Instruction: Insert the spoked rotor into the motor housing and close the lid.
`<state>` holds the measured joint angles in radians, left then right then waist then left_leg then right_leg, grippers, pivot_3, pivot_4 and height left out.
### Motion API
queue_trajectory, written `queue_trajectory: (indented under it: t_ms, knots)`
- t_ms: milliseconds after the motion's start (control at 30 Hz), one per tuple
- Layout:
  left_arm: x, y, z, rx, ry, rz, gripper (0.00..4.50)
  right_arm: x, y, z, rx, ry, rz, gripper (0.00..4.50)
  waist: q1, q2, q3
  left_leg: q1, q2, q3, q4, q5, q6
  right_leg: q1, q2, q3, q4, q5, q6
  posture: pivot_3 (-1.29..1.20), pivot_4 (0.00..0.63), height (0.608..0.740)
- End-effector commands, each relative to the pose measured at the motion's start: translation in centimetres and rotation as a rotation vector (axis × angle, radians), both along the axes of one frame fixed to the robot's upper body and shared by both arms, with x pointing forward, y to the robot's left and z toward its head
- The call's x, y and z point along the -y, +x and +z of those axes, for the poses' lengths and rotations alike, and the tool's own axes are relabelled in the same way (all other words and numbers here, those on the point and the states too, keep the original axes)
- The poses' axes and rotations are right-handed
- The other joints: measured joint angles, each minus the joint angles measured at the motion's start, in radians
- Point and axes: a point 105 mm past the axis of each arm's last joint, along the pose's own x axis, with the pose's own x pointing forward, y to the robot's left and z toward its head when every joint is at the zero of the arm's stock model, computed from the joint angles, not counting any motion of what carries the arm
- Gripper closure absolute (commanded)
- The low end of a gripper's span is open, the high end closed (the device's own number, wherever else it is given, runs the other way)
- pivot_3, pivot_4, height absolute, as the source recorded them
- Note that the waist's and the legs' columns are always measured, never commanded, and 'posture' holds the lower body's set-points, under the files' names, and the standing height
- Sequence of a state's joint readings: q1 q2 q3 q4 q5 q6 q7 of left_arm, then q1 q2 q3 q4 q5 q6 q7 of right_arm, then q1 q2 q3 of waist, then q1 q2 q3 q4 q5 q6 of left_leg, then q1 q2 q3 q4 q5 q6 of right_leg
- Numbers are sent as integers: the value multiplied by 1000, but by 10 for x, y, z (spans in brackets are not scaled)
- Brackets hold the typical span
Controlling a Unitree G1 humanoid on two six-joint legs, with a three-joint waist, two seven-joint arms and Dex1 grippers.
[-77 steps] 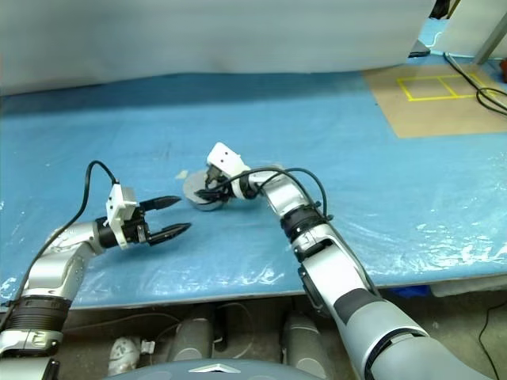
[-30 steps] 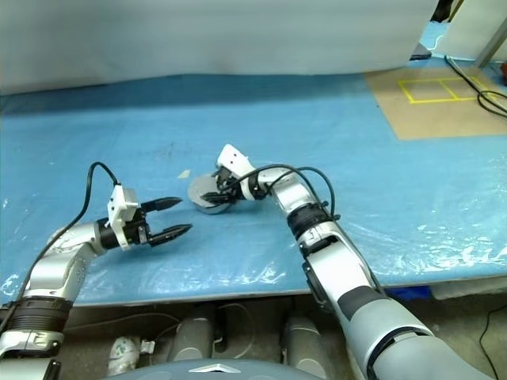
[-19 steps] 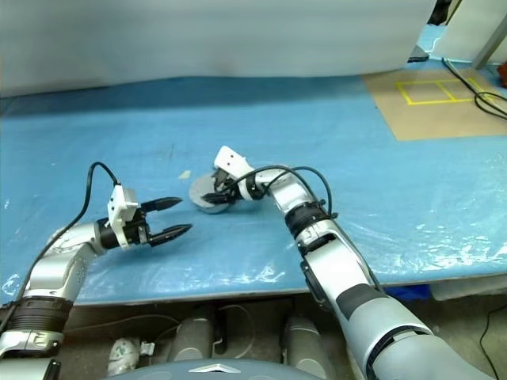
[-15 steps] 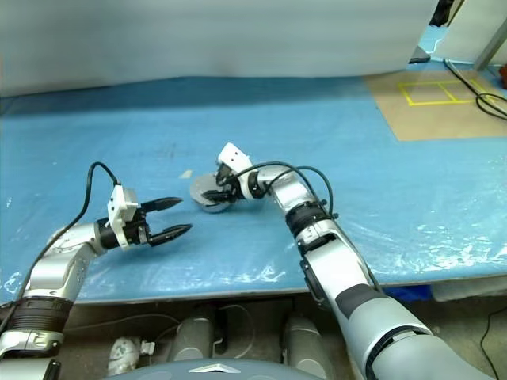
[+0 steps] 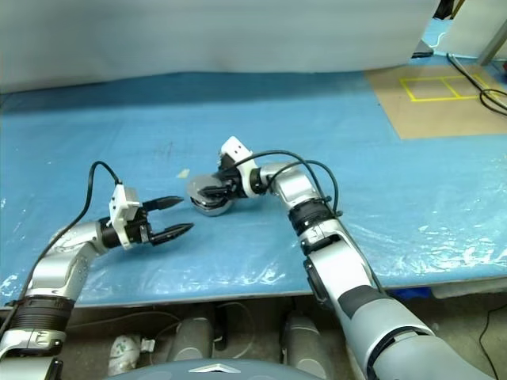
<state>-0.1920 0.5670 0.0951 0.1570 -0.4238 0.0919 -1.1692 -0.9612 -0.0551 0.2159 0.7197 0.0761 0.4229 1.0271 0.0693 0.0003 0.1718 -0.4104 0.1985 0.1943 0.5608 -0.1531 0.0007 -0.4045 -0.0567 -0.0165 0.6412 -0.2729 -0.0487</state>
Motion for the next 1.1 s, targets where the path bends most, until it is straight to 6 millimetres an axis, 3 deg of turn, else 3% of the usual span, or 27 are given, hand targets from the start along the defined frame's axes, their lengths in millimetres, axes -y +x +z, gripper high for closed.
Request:
queue_trajectory:
  t_ms: [33,233,367,633,733,867,1100]
  knots:
    - [1,1,6,25,-1,-8,261,-6,-6,9,38,16,49,1544,0,0,0,0,0,0,0,0,0,0,0,0,0,0,0,0,150,740]
    - [0,1,6,27,0,-8,261,-6,-11,16,-6,50,79,1544,0,0,0,0,0,0,0,0,0,0,0,0,0,0,0,0,150,740]
    - [0,0,6,26,0,-7,261,-6,0,33,-10,87,21,1544,0,0,0,0,0,0,0,0,0,0,0,0,0,0,0,0,150,740]
    - [2,1,6,29,-4,-10,261,-6,12,41,-112,92,-78,1544,0,0,0,0,0,0,0,0,0,0,0,0,0,0,0,0,150,740]
    - [2,0,6,28,-4,-11,261,-5,11,39,-125,79,-74,1544,1,0,0,0,0,0,0,0,0,0,0,0,0,1,1,0,150,740]
    - [2,1,6,27,-5,-12,261,2,9,20,-109,8,-71,1544,1,0,0,0,0,0,0,0,0,0,0,0,0,2,3,0,150,740]
    - [2,0,5,24,-3,-14,261,6,-6,2,-55,-39,24,1544,1,0,0,0,0,0,1,0,0,1,0,0,0,2,4,0,150,740]
